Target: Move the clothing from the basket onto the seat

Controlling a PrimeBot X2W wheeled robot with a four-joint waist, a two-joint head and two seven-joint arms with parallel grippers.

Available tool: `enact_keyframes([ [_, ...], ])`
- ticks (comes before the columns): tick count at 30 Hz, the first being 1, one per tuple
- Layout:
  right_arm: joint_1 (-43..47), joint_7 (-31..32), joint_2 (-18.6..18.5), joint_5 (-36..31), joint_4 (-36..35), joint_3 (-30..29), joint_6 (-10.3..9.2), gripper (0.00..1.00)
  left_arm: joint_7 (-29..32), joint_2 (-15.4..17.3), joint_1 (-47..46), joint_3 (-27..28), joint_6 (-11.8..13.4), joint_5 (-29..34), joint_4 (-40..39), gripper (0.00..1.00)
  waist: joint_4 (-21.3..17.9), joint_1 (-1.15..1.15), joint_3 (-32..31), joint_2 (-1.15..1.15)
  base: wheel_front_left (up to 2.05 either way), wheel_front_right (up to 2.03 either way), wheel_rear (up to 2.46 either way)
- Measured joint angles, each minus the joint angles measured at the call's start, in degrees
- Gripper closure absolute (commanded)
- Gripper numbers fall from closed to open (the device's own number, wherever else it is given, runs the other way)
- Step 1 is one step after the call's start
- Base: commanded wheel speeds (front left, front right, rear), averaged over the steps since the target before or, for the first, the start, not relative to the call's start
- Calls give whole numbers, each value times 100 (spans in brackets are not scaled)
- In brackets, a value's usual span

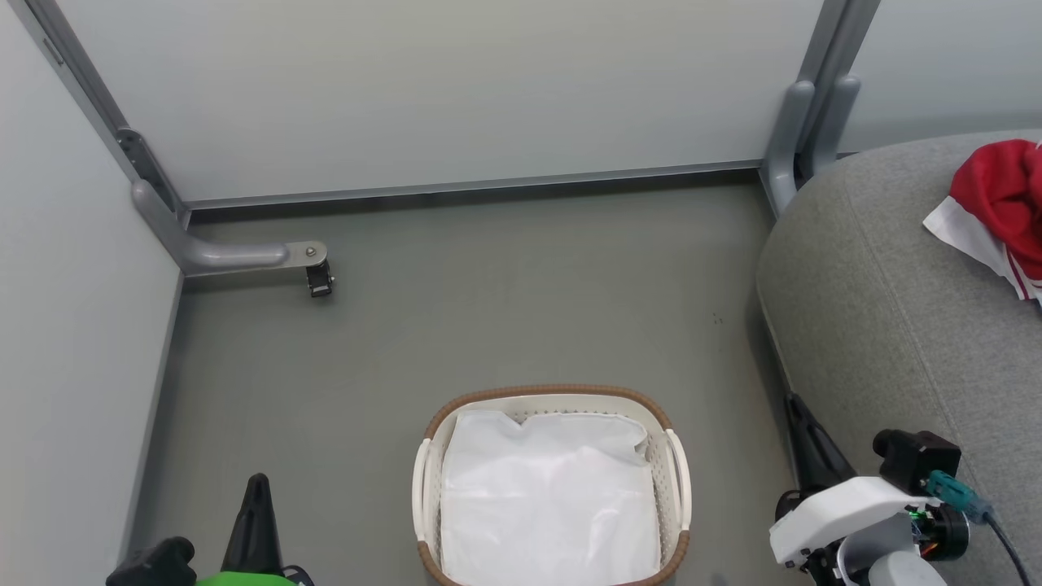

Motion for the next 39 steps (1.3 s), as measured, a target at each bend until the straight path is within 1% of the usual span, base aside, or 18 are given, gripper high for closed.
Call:
enact_keyframes([
  [6,-1,157,-5,624,-37,-78,0,100,157,0,-114,85,-40,-571,-7,100,-12,0,-12,0,0,0,0],
  [27,-7,594,-27,2420,-158,-309,0,100,611,0,-360,281,-94,-2137,-18,100,-53,0,-53,0,0,0,0],
  [28,-8,633,-30,2582,-170,-328,0,100,655,0,-378,297,-99,-2297,-18,100,-58,0,-58,0,0,0,0],
  [39,-42,828,-42,3364,-219,-435,-1,100,862,1,-506,369,-140,-2986,-27,100,-79,0,-79,0,0,0,0],
])
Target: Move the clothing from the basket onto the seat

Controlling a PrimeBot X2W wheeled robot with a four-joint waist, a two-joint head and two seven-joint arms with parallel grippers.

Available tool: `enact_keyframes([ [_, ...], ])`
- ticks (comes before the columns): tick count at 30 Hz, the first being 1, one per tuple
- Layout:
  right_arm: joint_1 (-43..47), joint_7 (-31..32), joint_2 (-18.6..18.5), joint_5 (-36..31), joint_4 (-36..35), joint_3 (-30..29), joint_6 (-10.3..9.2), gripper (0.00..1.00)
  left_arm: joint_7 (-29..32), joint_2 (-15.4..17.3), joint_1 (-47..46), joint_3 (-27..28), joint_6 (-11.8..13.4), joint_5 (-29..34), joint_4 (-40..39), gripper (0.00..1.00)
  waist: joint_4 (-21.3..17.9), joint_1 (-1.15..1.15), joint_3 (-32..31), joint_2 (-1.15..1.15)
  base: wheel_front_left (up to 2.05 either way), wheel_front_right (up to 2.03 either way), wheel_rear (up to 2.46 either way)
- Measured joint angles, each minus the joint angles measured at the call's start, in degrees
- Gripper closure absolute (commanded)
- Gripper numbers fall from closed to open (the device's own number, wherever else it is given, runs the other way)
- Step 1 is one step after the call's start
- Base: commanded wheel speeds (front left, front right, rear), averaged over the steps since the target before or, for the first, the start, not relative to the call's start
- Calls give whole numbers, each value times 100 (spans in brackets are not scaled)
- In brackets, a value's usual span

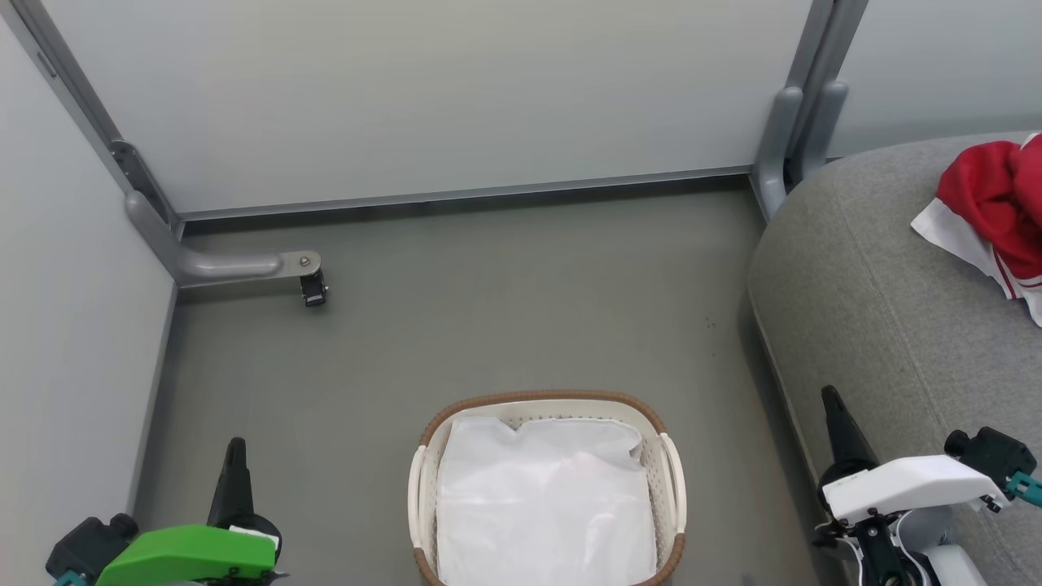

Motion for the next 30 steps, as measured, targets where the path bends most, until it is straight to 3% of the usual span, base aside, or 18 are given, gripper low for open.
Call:
enact_keyframes([
  [30,-21,474,-8,1750,-124,-260,0,100,452,1,-281,198,-53,-1566,-24,100,-59,0,-59,0,0,0,0],
])
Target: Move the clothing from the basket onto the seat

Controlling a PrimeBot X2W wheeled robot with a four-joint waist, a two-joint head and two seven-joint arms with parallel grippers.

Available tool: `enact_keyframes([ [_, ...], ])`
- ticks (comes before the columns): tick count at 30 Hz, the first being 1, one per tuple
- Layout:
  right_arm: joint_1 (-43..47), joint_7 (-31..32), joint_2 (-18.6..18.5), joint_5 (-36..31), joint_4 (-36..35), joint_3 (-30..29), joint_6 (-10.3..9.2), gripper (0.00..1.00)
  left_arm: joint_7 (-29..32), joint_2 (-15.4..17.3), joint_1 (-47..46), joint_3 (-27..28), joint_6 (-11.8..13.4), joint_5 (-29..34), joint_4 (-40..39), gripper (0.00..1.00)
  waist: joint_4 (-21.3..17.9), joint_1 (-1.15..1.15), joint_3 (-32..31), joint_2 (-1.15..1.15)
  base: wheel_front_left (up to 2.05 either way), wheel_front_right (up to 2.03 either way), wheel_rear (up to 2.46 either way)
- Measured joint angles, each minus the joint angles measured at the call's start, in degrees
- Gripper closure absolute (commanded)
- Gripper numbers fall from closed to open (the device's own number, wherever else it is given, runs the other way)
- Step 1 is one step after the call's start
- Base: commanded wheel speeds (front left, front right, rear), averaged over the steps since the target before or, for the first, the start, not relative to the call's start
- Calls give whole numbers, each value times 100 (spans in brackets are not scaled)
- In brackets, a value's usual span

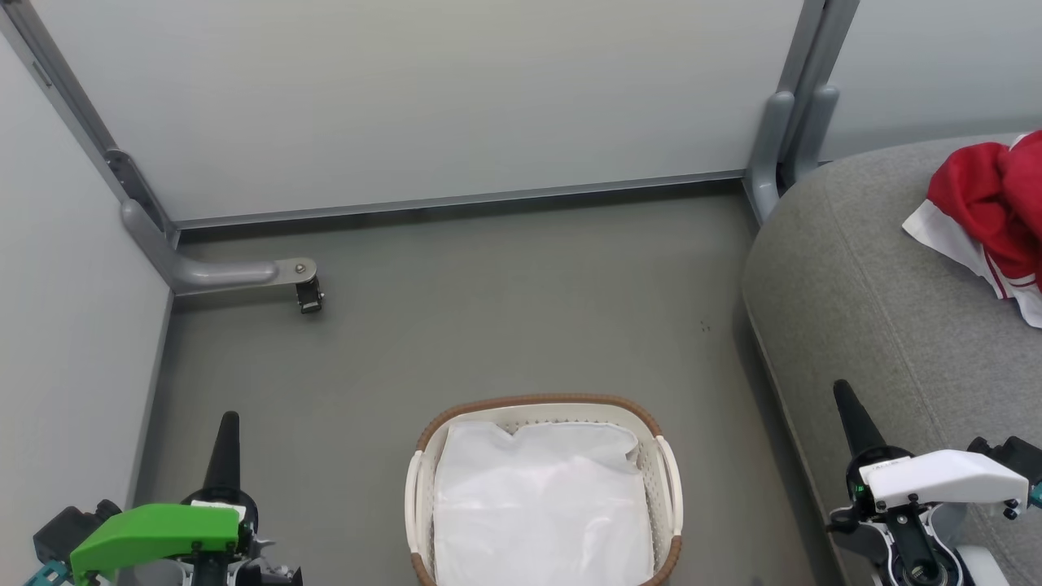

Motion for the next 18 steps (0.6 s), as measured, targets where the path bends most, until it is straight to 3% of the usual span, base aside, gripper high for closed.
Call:
enact_keyframes([
  [18,-12,218,0,836,-55,-132,-1,100,230,2,-125,108,-46,-756,-19,100,-35,0,-35,0,0,0,0],
])
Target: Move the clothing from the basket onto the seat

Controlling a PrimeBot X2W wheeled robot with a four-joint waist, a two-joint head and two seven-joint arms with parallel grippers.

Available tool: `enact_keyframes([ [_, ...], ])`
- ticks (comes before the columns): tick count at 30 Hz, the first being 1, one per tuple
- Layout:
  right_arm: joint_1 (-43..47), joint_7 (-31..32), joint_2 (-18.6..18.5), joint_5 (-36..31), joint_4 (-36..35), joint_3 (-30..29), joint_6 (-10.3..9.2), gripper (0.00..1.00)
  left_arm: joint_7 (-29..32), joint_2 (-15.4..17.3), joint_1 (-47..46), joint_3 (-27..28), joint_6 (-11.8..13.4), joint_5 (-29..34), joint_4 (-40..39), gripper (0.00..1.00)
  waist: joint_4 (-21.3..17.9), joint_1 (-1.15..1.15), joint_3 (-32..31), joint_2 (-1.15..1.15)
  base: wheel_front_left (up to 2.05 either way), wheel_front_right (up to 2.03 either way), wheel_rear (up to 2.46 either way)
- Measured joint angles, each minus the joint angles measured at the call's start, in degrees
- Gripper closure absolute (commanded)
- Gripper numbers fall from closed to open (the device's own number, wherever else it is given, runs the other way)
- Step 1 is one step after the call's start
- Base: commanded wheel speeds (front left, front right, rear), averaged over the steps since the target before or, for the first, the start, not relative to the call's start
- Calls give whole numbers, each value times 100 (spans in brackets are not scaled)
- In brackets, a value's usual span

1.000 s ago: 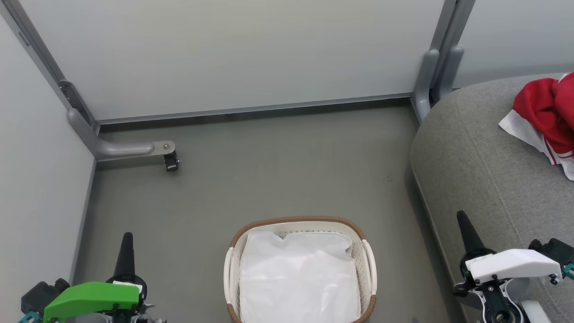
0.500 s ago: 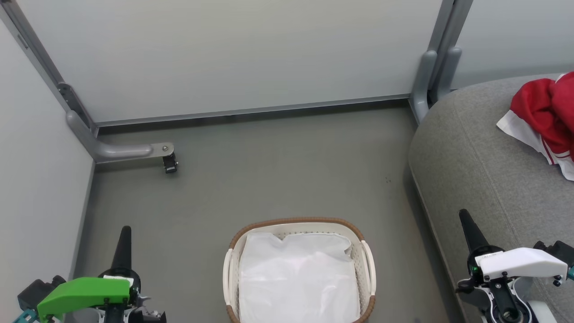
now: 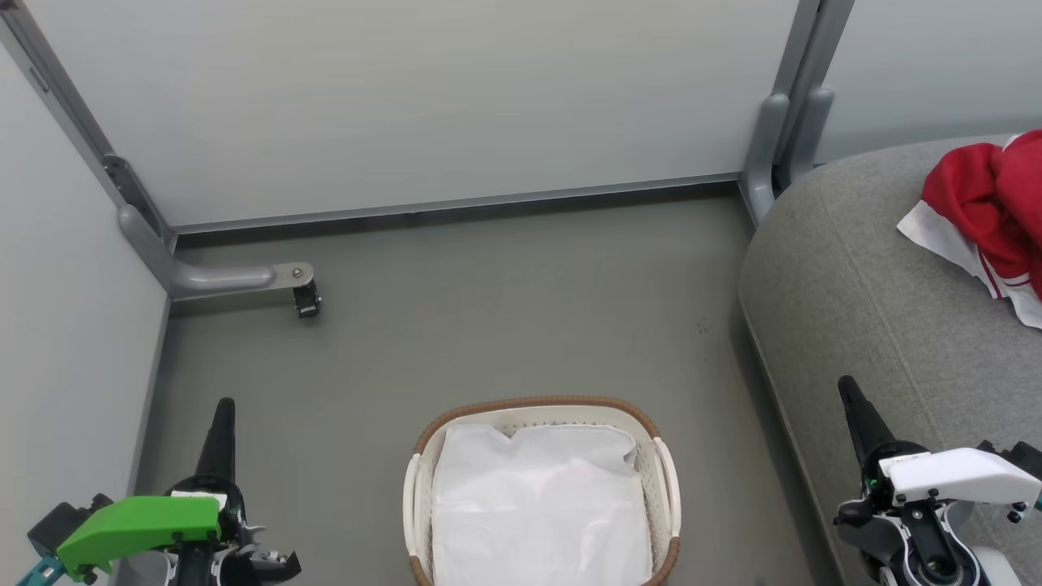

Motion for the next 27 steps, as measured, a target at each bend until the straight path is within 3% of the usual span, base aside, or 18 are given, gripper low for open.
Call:
enact_keyframes([
  [27,-44,296,0,1051,-73,-167,-1,100,271,2,-184,119,-30,-955,-19,100,-52,0,-52,0,0,0,0],
])
